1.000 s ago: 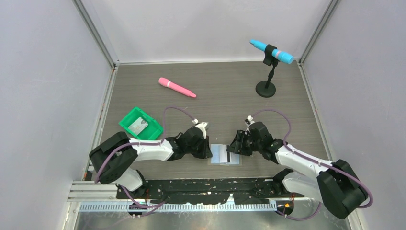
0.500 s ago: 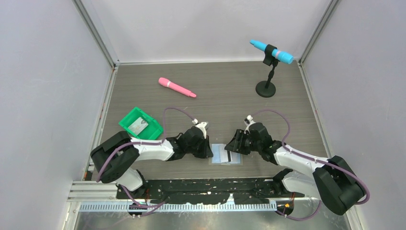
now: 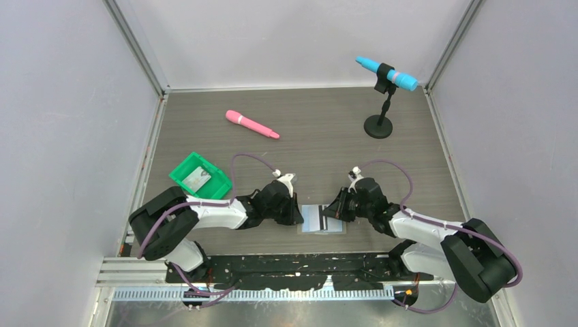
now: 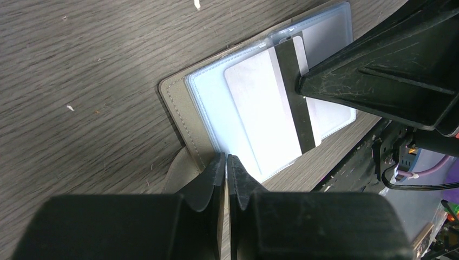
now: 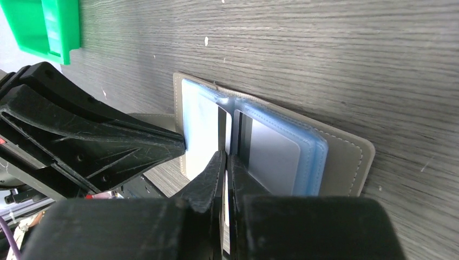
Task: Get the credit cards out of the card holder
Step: Remove the credit card from the card holder, then place the credit card in the storage box, then remove the credit card from the card holder.
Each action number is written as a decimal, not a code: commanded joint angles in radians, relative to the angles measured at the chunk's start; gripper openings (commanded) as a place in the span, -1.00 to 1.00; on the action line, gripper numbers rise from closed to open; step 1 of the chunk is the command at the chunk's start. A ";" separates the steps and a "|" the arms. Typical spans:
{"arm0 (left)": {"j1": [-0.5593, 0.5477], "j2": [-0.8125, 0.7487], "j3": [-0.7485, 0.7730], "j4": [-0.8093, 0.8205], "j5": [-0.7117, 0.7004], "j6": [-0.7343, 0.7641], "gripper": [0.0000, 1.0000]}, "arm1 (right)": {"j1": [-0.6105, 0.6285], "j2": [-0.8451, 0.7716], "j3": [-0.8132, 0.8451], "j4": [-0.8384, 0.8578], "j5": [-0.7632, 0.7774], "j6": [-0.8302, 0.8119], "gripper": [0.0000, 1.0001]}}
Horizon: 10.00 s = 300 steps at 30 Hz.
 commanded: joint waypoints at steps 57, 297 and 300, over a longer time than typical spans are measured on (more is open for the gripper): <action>-0.354 -0.161 0.267 -0.172 -0.589 0.656 0.10 | -0.011 -0.313 0.404 -0.669 0.126 0.441 -0.90; 0.003 0.201 0.154 0.178 0.179 -0.304 -0.52 | -0.032 -0.160 0.015 -0.366 0.149 -0.036 -0.38; 0.003 0.191 0.152 0.183 0.182 -0.308 -0.58 | -0.032 -0.165 0.013 -0.366 0.148 -0.035 -0.38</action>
